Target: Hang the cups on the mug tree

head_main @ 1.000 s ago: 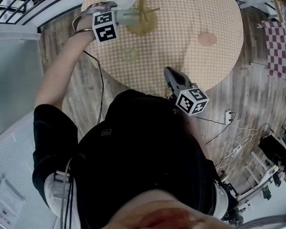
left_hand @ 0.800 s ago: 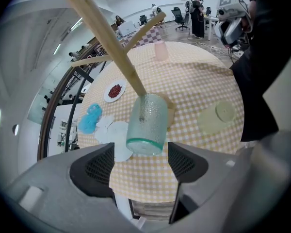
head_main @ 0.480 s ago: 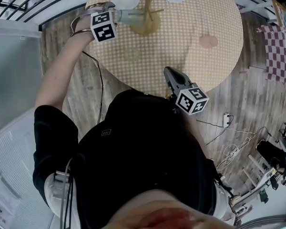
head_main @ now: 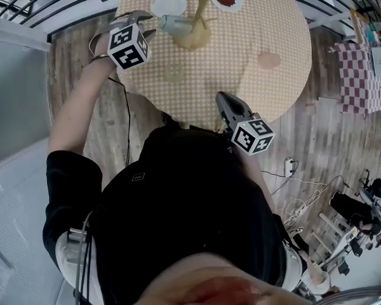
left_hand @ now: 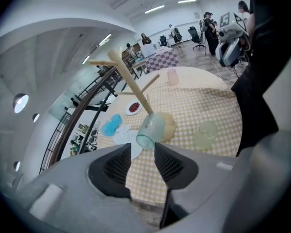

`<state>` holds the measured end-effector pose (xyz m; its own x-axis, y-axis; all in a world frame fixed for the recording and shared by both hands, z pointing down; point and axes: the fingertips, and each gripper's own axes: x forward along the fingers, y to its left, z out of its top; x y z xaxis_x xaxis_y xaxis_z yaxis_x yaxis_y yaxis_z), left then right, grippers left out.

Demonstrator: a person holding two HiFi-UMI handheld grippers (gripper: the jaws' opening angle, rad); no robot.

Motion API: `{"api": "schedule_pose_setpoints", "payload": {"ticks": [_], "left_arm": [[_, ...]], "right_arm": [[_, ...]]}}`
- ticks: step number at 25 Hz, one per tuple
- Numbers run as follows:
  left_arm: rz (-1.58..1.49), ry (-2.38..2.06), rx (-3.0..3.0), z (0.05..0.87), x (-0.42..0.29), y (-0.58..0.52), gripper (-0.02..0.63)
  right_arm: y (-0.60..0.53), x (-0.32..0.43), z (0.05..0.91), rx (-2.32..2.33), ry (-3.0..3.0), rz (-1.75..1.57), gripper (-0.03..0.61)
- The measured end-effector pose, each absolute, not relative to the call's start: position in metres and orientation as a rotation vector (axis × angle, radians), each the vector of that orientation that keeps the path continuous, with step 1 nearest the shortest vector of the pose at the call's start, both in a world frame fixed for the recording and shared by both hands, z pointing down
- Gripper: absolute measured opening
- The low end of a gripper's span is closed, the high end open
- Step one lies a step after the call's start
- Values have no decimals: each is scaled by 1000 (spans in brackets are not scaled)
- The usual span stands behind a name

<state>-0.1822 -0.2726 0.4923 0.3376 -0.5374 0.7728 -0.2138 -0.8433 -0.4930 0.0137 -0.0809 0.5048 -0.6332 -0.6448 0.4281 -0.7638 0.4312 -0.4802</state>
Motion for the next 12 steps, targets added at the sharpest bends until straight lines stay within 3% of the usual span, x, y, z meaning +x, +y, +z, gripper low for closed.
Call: {"api": "schedule_pose_setpoints", "payload": {"ticks": [4, 12], "left_arm": [[-1356, 859, -2423, 460, -183, -233, 9], [-715, 1157, -2941, 386, -115, -123, 8]], "right_arm": [[-86, 14, 497, 1188, -2557, 925, 18], [-78, 49, 467, 1056, -2684, 850, 18]]}}
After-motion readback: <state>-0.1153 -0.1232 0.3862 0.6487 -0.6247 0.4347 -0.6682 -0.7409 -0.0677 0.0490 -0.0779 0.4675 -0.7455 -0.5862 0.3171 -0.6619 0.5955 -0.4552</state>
